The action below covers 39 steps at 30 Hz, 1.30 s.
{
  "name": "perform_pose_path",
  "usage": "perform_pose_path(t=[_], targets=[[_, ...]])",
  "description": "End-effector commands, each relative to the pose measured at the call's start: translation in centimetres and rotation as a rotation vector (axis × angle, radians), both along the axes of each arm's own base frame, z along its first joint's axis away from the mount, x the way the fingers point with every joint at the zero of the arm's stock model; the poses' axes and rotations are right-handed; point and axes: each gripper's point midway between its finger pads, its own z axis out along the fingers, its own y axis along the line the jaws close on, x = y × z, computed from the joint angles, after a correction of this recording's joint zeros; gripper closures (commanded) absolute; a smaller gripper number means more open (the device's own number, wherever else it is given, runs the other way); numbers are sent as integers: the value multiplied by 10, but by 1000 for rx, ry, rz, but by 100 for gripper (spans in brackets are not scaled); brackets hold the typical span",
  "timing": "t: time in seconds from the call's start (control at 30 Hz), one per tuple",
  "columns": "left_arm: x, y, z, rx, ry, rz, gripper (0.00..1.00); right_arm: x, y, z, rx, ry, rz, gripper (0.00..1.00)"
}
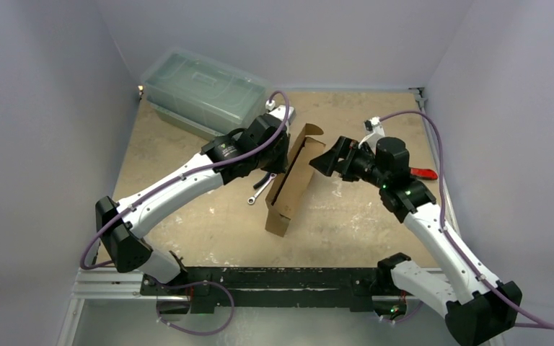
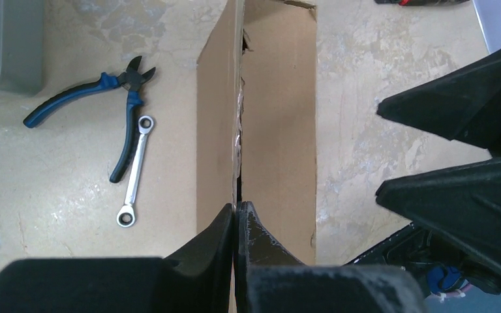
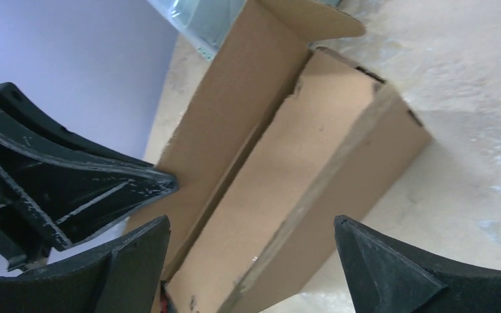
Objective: Unpack the express box
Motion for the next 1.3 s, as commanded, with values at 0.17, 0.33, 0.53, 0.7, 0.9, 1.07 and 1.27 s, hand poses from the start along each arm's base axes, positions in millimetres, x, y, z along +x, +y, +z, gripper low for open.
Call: perform_pose_path(t=[0.17, 0.33, 0.53, 0.7, 0.9, 1.07, 1.27], targets=[[3, -11, 57, -156, -101, -14, 100, -1, 30, -25, 64, 84, 71, 21], [5, -10, 68, -176, -134, -5, 100, 3, 19, -39, 34, 70, 5, 26], [5, -12, 84, -217, -164, -12, 100, 4, 21, -64, 20, 112, 10, 37], [7, -9, 92, -216, -191, -6, 100, 7, 10, -87, -33, 144, -48, 41], [9, -11, 94, -223, -199, -10, 100, 9, -22, -108, -204, 162, -150, 40], [8, -17, 91, -234, -188, -29, 100, 14, -55, -108, -378, 137, -248, 35], [3, -18, 99, -283, -183, -32, 100, 14, -42, -96, -402, 96, -161, 25]])
